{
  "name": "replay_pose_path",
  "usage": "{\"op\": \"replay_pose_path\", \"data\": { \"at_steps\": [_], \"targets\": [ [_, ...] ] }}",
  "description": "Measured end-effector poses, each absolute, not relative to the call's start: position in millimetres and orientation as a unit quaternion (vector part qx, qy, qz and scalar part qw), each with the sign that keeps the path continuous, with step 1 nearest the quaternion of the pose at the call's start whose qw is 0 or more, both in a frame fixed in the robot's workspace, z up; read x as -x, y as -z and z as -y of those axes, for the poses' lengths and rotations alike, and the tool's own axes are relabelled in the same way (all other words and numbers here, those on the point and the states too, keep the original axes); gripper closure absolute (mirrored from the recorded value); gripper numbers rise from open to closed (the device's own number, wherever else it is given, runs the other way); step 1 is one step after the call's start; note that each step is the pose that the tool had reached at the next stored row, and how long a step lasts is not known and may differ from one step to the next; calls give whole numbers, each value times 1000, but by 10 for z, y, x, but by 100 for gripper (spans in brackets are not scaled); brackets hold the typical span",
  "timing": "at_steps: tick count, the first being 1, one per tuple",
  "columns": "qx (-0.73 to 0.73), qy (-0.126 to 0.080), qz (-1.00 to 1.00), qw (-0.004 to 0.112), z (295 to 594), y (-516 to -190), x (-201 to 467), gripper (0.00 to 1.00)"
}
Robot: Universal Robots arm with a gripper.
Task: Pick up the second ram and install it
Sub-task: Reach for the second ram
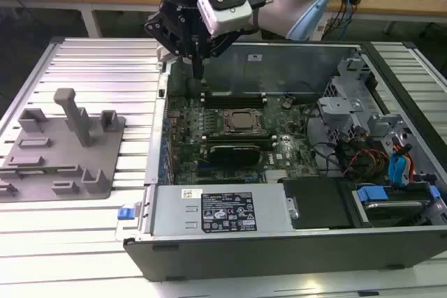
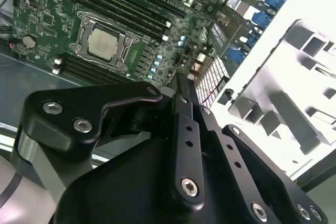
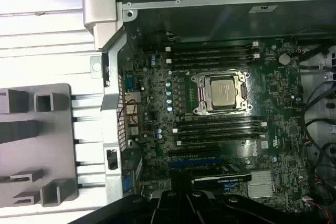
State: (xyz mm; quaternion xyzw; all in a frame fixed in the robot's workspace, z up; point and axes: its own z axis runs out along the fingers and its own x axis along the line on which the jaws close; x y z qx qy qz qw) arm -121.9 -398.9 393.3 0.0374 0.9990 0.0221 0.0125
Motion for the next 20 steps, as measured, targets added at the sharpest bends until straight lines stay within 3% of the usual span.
{"op": "replay_pose_path", "data": {
  "at_steps": [20],
  "targets": [
    [-37,-22,-999,12,3988,-3933,1471,92]
  ]
}}
